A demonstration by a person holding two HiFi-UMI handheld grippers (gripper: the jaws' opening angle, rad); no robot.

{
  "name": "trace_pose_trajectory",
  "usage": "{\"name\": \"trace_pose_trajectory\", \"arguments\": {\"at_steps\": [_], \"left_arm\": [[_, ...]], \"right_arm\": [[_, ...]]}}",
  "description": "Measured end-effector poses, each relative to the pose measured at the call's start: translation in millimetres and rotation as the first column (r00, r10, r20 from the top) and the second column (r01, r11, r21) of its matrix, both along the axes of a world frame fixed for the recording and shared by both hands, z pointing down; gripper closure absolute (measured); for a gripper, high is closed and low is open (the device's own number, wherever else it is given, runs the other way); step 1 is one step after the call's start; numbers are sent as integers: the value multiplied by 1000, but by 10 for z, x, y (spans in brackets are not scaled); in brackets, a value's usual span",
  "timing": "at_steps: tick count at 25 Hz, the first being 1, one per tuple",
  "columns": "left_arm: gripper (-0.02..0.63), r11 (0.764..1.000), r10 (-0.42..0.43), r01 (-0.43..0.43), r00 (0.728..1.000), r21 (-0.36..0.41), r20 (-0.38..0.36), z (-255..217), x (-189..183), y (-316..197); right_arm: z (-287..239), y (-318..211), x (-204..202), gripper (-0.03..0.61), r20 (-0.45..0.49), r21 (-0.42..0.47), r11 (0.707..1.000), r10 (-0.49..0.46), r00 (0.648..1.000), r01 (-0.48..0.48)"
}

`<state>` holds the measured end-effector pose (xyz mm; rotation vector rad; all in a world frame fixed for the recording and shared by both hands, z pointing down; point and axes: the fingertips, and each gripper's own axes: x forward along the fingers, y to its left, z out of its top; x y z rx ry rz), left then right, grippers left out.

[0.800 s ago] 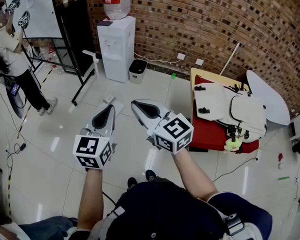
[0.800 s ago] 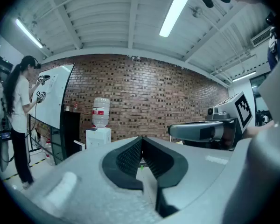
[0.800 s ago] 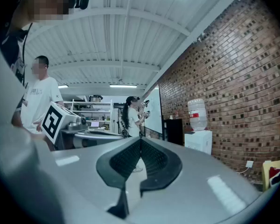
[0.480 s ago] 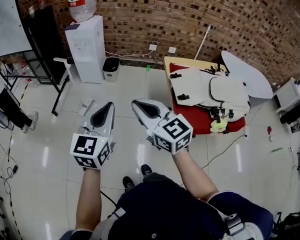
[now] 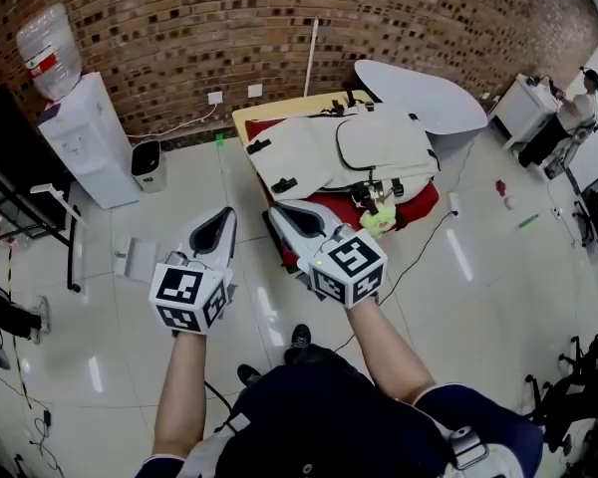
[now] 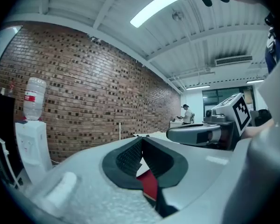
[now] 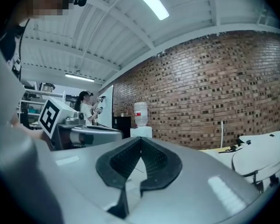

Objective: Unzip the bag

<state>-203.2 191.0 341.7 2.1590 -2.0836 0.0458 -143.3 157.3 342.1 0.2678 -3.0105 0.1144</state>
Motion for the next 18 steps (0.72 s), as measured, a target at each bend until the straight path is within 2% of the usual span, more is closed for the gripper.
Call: {"name": "trace_pose_trajectory", "arguments": {"at_steps": [4,11,18], "left_arm": [[612,996,88,-88,996,-34,9,91,439,-584],[612,977,195,-193,981,-93,12,290,1088,-1526],[612,934,319,-318,948,-163,-25,566,1597,-2184]], "right_arm": [[81,-556,428,574,11,-28,996,85,996,-85],[257,-1383,1065,574,10,-59,983,175,984,-174],[439,-1951,1492,574,-16,-96,956,278,960,-279]]}}
